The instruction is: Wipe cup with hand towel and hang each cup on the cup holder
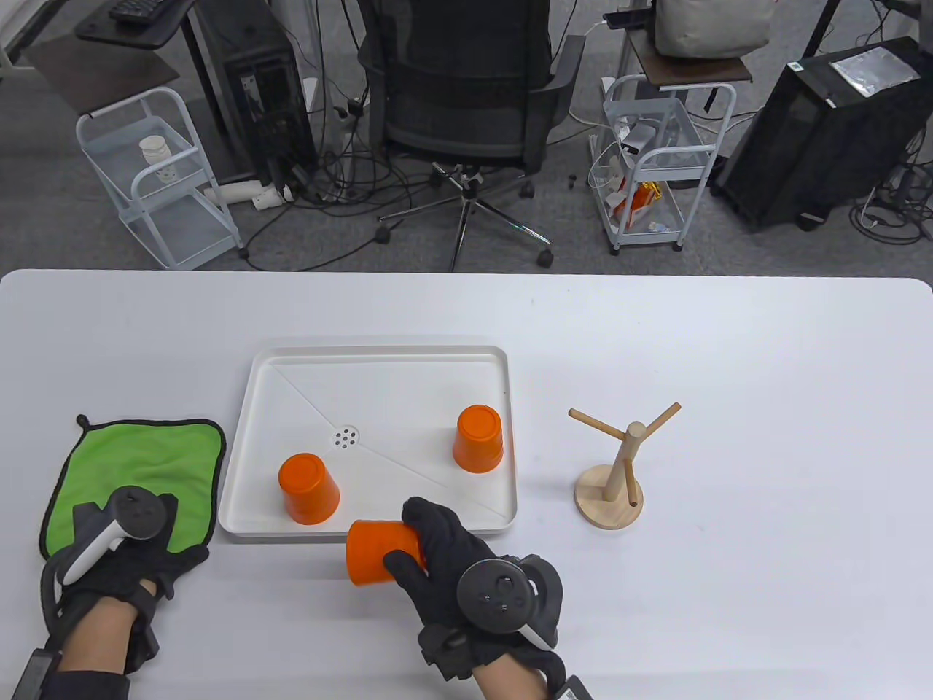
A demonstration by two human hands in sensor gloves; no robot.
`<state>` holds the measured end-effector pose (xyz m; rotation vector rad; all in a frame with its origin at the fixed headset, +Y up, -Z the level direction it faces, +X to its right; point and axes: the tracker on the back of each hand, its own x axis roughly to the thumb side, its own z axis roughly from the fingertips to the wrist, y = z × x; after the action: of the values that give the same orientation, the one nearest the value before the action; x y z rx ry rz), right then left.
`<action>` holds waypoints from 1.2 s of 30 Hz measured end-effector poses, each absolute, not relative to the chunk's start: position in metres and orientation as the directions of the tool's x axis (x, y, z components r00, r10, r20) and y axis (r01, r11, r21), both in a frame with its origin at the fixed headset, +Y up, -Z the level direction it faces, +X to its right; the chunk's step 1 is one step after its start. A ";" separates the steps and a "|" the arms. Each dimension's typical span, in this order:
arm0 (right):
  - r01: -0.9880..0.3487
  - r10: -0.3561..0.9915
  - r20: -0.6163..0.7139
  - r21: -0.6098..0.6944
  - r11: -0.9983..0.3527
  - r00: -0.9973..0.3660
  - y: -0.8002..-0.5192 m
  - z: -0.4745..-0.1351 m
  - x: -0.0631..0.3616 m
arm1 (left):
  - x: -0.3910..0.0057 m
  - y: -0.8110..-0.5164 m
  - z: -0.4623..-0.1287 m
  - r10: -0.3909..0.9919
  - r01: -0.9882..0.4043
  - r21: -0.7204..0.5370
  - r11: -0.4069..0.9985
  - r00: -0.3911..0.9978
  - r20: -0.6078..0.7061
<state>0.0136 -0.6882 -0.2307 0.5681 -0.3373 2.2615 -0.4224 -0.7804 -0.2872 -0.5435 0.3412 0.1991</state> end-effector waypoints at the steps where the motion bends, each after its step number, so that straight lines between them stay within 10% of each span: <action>1: -0.739 0.622 0.495 -0.063 -0.671 -0.606 -0.688 -0.231 0.014 | -0.422 -0.780 -0.287 0.077 -0.256 -0.467 0.846 0.926 -0.370; 16: -0.743 0.635 0.489 -0.044 -0.667 -0.599 -0.691 -0.231 0.012 | -0.411 -0.765 -0.291 -0.102 -0.029 -0.301 0.953 0.907 -0.408; 36: -0.784 0.671 0.499 -0.027 -0.620 -0.548 -0.689 -0.229 0.011 | -0.438 -0.696 -0.243 0.627 -0.624 0.107 0.774 0.731 -0.268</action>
<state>0.0110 -0.6891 -0.2286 0.5692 -0.3125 2.1851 -0.4383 -0.6964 -0.2433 0.0094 0.2985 0.6886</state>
